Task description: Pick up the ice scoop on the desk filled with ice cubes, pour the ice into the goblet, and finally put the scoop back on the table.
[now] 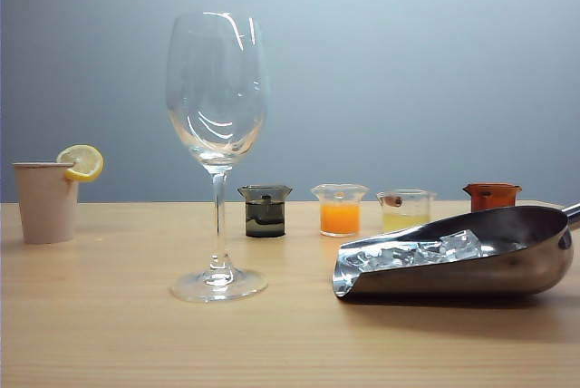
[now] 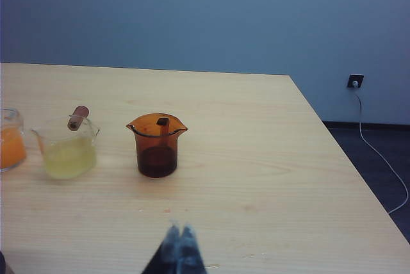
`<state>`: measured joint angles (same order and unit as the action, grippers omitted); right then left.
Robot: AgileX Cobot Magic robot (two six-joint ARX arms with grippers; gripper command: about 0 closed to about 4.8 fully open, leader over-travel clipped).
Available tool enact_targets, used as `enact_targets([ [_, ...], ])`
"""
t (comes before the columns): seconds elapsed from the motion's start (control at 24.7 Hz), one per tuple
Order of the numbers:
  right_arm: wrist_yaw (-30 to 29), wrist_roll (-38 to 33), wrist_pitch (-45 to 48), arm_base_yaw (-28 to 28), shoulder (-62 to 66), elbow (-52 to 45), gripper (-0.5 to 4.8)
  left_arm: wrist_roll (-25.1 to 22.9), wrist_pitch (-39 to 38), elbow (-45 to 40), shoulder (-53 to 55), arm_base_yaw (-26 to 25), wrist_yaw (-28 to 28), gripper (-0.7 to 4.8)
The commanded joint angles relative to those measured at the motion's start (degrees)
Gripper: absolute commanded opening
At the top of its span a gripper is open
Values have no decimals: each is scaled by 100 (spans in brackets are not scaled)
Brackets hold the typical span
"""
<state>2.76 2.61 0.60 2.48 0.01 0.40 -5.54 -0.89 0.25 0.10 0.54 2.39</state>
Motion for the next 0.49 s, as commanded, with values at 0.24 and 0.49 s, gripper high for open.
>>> enact_targets([
  [0.24,-20,-33,96,4,2,-28,-1,39,76,31,4,-9,-4,-5],
  [0.49,-11,-754,-380,4,2,752,-2,708,-297,975,52,-4,-15,-5],
])
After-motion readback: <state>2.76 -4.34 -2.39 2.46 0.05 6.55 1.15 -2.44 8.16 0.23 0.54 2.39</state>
